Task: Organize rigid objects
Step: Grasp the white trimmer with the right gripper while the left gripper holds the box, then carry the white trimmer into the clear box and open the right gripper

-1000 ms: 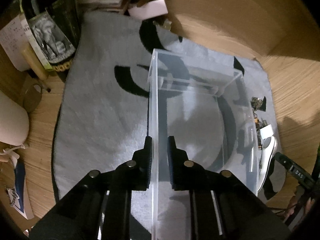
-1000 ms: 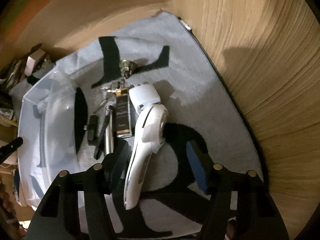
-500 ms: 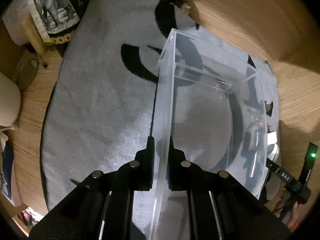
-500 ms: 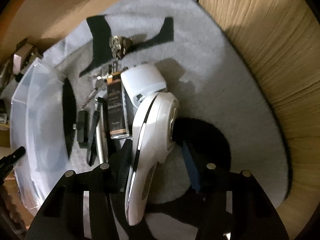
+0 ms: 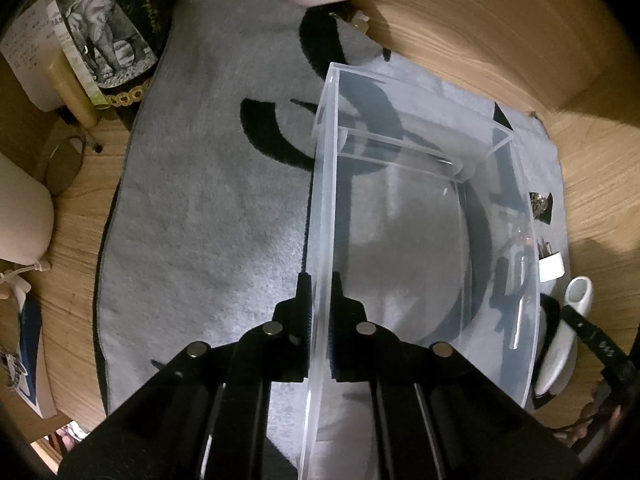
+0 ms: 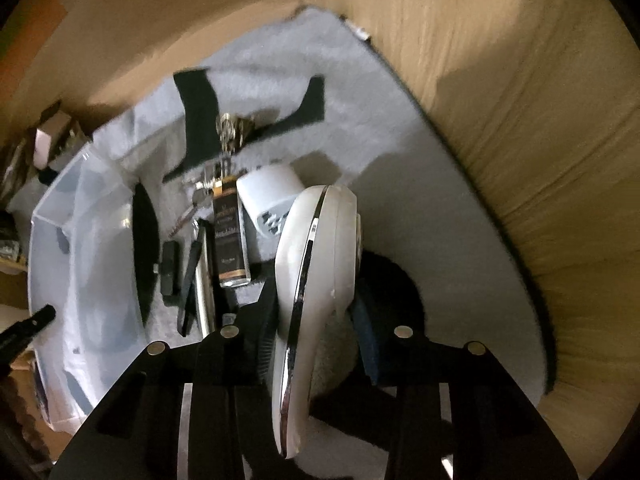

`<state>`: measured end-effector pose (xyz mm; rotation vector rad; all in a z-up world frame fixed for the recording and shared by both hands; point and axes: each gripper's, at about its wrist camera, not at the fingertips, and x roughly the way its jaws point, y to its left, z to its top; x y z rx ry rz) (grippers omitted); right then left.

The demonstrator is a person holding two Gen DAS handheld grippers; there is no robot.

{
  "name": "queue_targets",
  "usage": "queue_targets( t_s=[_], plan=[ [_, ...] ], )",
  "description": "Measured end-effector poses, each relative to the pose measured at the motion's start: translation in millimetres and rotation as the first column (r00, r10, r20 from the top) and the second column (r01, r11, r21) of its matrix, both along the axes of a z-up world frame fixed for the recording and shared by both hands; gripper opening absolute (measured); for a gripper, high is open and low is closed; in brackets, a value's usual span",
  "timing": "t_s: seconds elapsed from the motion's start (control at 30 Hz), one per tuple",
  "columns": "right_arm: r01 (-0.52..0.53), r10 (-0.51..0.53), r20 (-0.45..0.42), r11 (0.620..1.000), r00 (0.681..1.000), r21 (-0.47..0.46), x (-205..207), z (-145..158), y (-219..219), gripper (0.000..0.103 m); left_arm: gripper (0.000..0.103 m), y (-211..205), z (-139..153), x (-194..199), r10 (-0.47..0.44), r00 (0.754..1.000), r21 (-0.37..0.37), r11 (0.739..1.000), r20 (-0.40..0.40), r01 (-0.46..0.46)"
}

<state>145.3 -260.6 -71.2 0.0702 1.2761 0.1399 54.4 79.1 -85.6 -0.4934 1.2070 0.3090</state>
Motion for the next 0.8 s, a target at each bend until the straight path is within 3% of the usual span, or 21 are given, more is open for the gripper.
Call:
queue_targets(
  t_s=[0.2, 0.33, 0.57, 0.8],
  plan=[
    [0.018, -0.020, 0.066, 0.999, 0.998, 0.036, -8.6, 31.7, -3.8, 0.033, 0.006, 1.0, 4.9, -2.1, -0.023, 1.000, -0.002, 1.000, 0.017, 0.023],
    [-0.005, -0.002, 0.113, 0.998, 0.994, 0.061, -16.7, 47.8, 16.0, 0.033, 0.006, -0.7, 11.4, -3.4, -0.053, 0.998, 0.010, 0.999, 0.035, 0.053],
    [-0.109, 0.092, 0.172, 0.990, 0.981, 0.090, -22.2, 72.5, 58.9, 0.033, 0.006, -2.4, 10.3, -0.9, -0.101, 0.994, 0.021, 0.995, 0.041, 0.100],
    [-0.227, 0.205, 0.181, 0.968, 0.962, 0.105, -27.8, 74.8, 108.2, 0.033, 0.006, -1.4, 9.0, -1.9, -0.129, 0.990, 0.008, 0.992, 0.049, 0.129]
  ],
)
